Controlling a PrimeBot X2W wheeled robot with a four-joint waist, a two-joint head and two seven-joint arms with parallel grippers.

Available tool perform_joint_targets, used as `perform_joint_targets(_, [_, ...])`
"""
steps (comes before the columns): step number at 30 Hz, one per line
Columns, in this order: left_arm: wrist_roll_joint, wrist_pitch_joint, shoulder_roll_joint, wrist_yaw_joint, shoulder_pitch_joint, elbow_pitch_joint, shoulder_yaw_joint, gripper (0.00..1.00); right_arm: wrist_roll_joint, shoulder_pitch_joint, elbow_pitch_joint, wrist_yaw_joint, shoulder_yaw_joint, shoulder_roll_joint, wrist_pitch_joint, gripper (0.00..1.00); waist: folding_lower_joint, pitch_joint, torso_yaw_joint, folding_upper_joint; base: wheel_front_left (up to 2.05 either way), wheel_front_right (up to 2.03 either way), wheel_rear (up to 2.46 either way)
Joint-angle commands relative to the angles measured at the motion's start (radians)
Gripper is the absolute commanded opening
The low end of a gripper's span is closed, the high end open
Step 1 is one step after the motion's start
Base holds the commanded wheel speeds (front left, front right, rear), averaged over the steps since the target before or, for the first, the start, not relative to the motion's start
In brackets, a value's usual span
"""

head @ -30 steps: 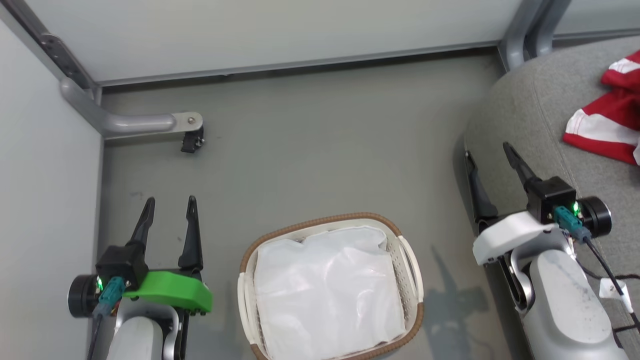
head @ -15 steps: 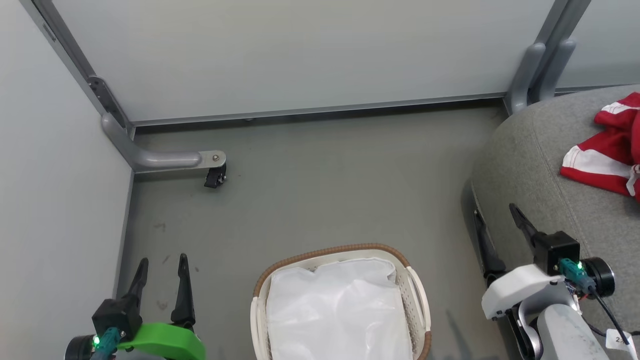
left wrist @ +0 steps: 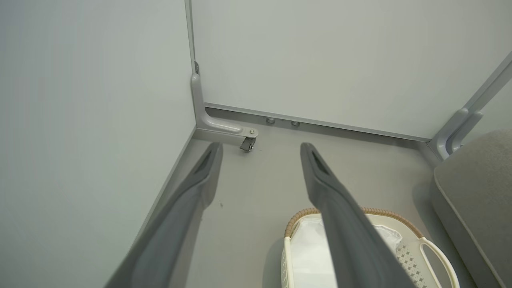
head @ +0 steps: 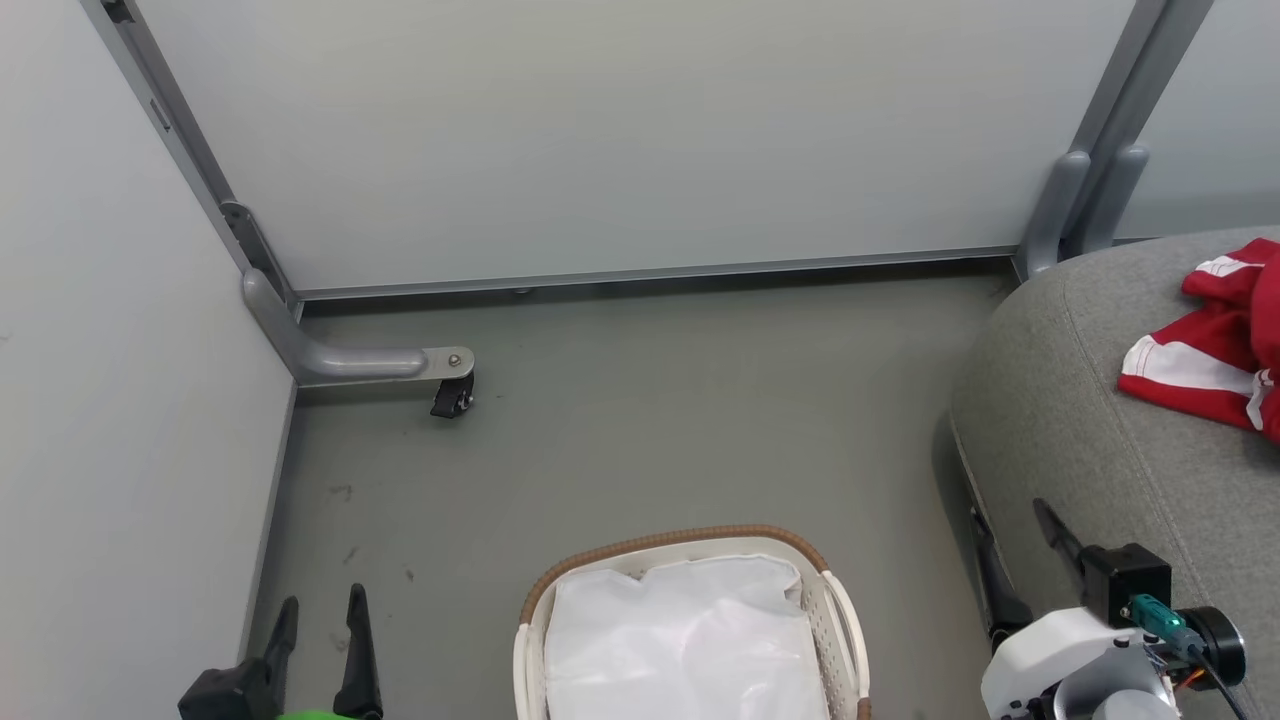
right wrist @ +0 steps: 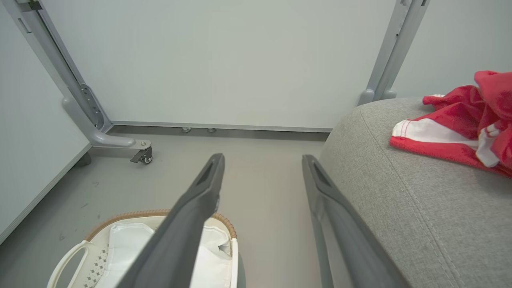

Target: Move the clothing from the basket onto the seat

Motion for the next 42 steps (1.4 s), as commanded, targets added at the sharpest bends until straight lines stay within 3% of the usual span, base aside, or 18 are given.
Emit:
perform_joint_targets(1, [-0.001, 0.0, -0.001, 0.0, 0.0, 0.005, 0.0, 0.0, 0.001, 0.002, 0.006, 0.0, -0.001, 0.002, 0.0, 0.0, 0.0001, 0.0, 0.0, 0.0, 0.0, 0.0, 0.0])
perform_joint_targets(42, [-0.605, 0.171, -0.001, -0.008, -0.078, -0.042, 0.053, 0.0, 0.696, -0.006, -0.063, 0.0, -0.028, 0.001, 0.171, 0.0, 0.0001, -0.006, -0.006, 0.0, 0.0, 0.0, 0.0])
